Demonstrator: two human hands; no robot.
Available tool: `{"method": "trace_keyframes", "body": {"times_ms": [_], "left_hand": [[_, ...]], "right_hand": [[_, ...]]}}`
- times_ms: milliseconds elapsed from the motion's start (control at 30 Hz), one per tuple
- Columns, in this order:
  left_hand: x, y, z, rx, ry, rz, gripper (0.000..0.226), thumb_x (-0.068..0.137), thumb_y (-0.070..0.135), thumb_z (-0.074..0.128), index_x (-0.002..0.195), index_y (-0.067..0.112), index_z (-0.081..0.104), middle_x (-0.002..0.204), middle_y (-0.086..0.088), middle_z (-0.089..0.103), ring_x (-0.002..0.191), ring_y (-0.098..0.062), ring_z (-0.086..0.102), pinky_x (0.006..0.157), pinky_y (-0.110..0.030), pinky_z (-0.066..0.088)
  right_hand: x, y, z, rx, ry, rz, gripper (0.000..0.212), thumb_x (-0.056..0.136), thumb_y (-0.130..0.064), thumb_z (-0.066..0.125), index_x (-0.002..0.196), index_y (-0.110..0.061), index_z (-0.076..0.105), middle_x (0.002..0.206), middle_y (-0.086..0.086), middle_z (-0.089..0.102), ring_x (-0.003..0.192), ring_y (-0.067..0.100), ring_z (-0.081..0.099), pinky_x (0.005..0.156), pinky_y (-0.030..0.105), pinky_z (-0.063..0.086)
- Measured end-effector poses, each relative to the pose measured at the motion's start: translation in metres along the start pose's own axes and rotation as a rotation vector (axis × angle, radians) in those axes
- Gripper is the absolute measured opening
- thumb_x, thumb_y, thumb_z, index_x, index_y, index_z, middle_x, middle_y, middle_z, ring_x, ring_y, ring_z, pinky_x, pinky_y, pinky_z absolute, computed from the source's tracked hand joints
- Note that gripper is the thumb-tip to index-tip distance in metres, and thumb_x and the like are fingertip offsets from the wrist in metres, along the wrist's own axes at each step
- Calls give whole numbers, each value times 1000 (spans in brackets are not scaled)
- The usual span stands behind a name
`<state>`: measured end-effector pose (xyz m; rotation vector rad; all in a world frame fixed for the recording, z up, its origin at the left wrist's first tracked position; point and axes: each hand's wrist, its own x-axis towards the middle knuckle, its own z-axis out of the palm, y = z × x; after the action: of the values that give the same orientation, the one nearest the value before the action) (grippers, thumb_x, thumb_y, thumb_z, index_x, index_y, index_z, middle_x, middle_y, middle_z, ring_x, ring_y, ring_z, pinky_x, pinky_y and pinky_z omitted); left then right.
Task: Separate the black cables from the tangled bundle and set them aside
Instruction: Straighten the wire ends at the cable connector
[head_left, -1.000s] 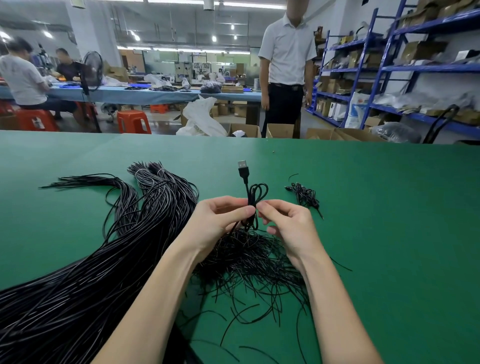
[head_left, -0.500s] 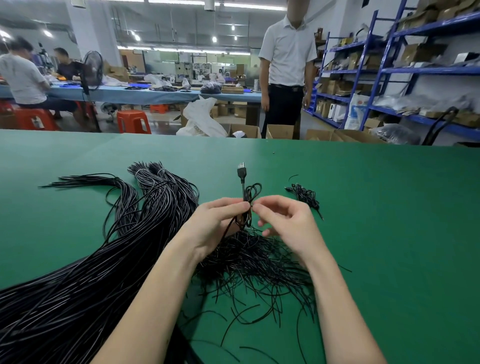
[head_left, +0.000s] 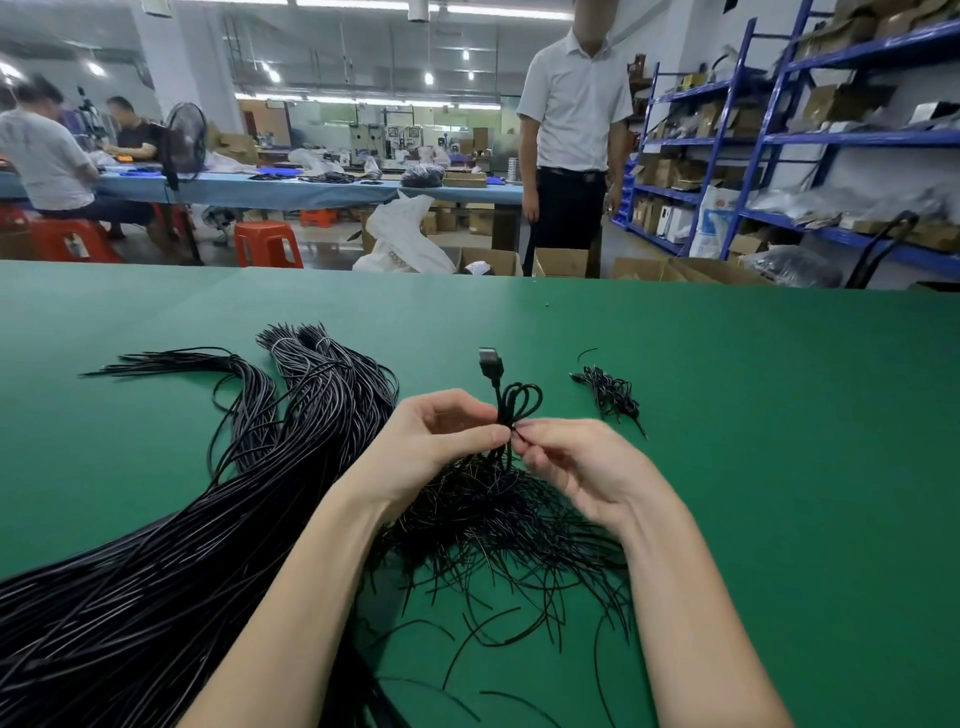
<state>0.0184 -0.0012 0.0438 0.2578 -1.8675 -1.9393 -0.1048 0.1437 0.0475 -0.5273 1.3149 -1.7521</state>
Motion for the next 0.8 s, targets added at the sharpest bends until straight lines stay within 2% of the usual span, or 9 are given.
{"method": "trace_keyframes", "body": {"times_ms": [33, 100, 200, 267, 367, 533, 600, 700, 800], "left_hand": [[0, 1, -1, 28, -29, 9, 16, 68, 19, 85, 82, 21, 77, 94, -7, 77, 79, -8, 68, 71, -13, 48], [1, 1, -1, 4, -34, -48, 17, 68, 20, 84, 83, 21, 76, 86, -1, 75, 72, -6, 62, 66, -14, 45], [2, -2, 0, -232, 13, -226, 31, 70, 17, 80, 100, 13, 71, 86, -4, 72, 71, -12, 63, 69, -21, 49], [2, -1, 0, -333, 31, -295, 30, 73, 14, 76, 102, 10, 69, 84, -3, 70, 64, -9, 64, 61, -18, 52], [3, 0, -1, -465, 30, -374, 25, 72, 11, 75, 96, 10, 70, 80, -2, 70, 58, -7, 63, 54, -17, 54], [1, -2, 1, -623, 14, -465, 27, 70, 8, 77, 96, 1, 72, 87, -8, 70, 60, -10, 63, 57, -18, 56], [2, -3, 3, -680, 42, -477, 18, 70, 6, 76, 87, -1, 77, 86, -10, 70, 59, -11, 63, 55, -19, 56], [3, -1, 6, -689, 77, -456, 7, 68, 4, 77, 74, 1, 78, 81, -10, 71, 57, -12, 64, 54, -18, 55], [4, 0, 9, -670, 107, -426, 12, 67, 5, 77, 78, 1, 77, 79, -10, 71, 57, -11, 65, 51, -18, 55]], "right_hand": [[-1, 1, -1, 108, -25, 79, 6, 78, 1, 73, 77, 1, 80, 71, 9, 69, 54, 8, 62, 47, 13, 52], [0, 4, -4, 117, -48, 94, 7, 75, -6, 76, 76, -1, 80, 74, 10, 70, 56, 8, 64, 48, 13, 53], [2, 8, -6, 2, -56, -46, 17, 90, -11, 71, 101, 0, 76, 89, 11, 77, 67, 10, 70, 56, 16, 57], [4, 8, -8, -51, -65, -133, 21, 93, -10, 68, 110, 0, 73, 96, 13, 78, 72, 12, 72, 61, 19, 59], [4, 10, -8, -121, -43, -229, 16, 96, -10, 66, 106, 0, 72, 93, 13, 78, 75, 13, 72, 63, 21, 60], [3, 13, 3, -158, 13, -291, 11, 98, -10, 65, 94, -6, 74, 82, 9, 75, 70, 13, 71, 61, 24, 60], [4, 12, 6, -233, 73, -386, 9, 97, -8, 68, 93, -8, 75, 83, 9, 76, 70, 17, 73, 61, 26, 61], [5, 13, 7, -396, 195, -575, 9, 91, -5, 75, 91, -13, 78, 83, 3, 78, 71, 19, 76, 62, 27, 61], [6, 16, 5, -687, 277, -758, 12, 86, -10, 81, 93, -20, 83, 79, -11, 78, 73, 8, 76, 65, 26, 62]]}}
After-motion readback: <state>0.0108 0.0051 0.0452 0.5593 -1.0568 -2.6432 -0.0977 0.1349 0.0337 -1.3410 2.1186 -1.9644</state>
